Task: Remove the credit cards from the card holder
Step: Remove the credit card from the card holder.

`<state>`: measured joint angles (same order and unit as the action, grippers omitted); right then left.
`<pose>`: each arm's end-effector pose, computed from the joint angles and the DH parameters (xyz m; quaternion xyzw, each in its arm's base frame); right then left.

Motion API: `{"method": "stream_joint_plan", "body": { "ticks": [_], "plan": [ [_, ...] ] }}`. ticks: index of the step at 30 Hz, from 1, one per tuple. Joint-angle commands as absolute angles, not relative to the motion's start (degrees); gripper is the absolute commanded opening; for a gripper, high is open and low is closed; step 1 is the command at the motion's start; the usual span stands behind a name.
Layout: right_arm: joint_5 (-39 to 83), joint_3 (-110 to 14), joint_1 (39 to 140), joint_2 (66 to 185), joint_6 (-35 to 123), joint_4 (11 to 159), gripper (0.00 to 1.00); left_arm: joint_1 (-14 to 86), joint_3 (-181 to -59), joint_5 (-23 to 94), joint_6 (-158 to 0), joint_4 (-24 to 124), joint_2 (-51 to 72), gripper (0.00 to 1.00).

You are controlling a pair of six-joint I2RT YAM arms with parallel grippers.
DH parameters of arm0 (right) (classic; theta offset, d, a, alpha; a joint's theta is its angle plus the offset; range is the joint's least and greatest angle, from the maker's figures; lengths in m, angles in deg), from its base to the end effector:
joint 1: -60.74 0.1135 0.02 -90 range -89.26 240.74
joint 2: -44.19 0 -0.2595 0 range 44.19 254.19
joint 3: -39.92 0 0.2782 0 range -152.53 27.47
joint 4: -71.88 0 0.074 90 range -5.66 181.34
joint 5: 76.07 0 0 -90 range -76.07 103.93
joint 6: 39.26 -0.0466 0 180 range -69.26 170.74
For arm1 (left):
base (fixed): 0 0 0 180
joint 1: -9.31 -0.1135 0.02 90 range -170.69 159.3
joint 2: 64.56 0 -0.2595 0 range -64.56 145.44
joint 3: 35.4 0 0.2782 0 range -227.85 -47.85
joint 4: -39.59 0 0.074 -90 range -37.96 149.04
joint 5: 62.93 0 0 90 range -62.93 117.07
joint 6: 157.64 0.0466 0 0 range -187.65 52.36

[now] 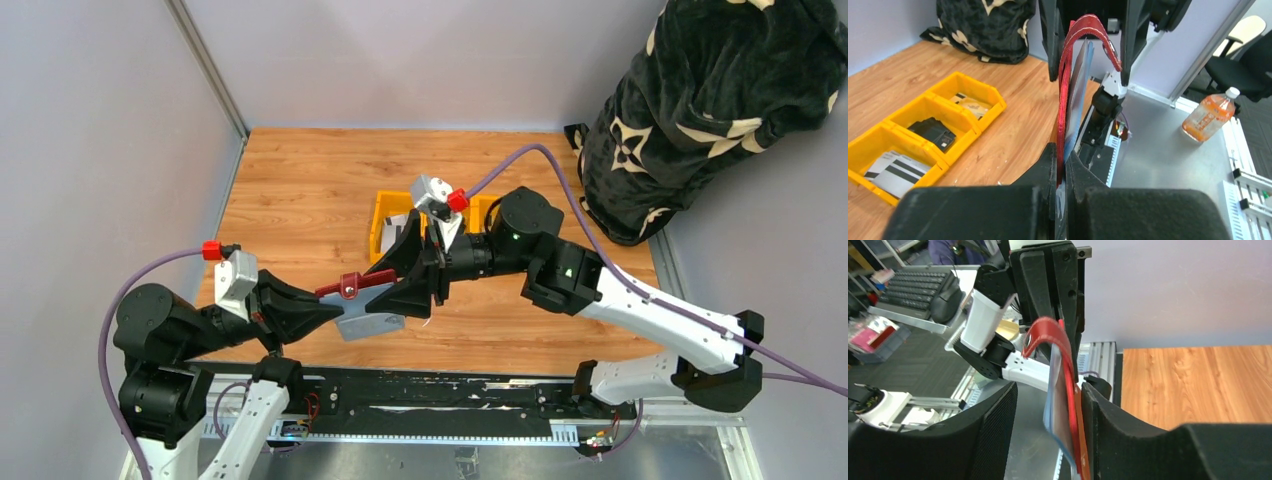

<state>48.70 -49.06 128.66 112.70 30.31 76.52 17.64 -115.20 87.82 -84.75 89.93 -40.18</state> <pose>0.0857 0.2820 0.4829 -0.4499 0.4308 0.6597 0.4205 0.0316 -0.0457 0.4582 0.3274 0.6093 -0.4731 0.5457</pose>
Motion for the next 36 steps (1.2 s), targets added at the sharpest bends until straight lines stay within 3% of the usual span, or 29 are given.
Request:
{"method": "stream_joint_plan", "body": {
  "ticks": [1, 5, 10, 12, 14, 15, 17, 20, 25, 28, 31, 36],
  "plan": [
    [49.9, -59.1, 129.6, 117.4, 42.9, 101.0, 0.53, 17.6, -117.8, 91.8, -76.8, 95.9, -38.4, 0.00],
    [50.4, -67.1, 130.1, 121.9, 50.1, 112.4, 0.48, 17.6, -117.8, 95.3, -76.7, 96.8, -37.3, 0.00],
    [50.7, -76.2, 130.7, 126.4, 56.2, 123.2, 0.33, 17.6, -117.1, 95.8, -75.1, 97.2, -38.1, 0.00],
    [50.7, -78.6, 130.9, 127.6, 57.7, 126.0, 0.22, 17.6, -116.9, 95.9, -74.7, 97.6, -38.0, 0.00],
    [50.3, -80.1, 130.9, 128.3, 58.1, 126.7, 0.05, 17.6, -116.7, 95.0, -74.3, 97.9, -38.0, 0.02],
    [50.1, -80.4, 130.9, 128.3, 57.9, 126.0, 0.00, 17.6, -116.6, 94.0, -74.3, 97.9, -38.1, 0.20],
    [48.8, -79.7, 131.0, 127.3, 56.9, 123.0, 0.00, 17.6, -115.9, 92.3, -74.9, 98.0, -38.5, 0.68],
    [45.9, -71.1, 130.8, 121.4, 51.6, 108.1, 0.00, 17.6, -115.0, 90.1, -76.4, 98.2, -39.1, 0.95],
    [42.8, -53.7, 130.7, 110.1, 38.6, 78.4, 0.00, 17.6, -113.8, 88.8, -84.2, 95.0, -39.7, 1.00],
    [41.7, -48.1, 130.7, 107.8, 31.9, 67.2, 0.00, 17.6, -109.8, 87.3, -96.3, 81.7, -42.1, 0.99],
    [41.0, -43.9, 130.8, 107.2, 26.9, 58.7, 0.00, 17.6, -104.1, 85.1, -110.3, 67.9, -45.6, 0.98],
    [36.9, -39.1, 131.4, 107.0, 24.6, 50.8, 0.00, 17.6, -104.8, 85.9, -114.5, 66.3, -45.0, 0.93]
  ]
}}
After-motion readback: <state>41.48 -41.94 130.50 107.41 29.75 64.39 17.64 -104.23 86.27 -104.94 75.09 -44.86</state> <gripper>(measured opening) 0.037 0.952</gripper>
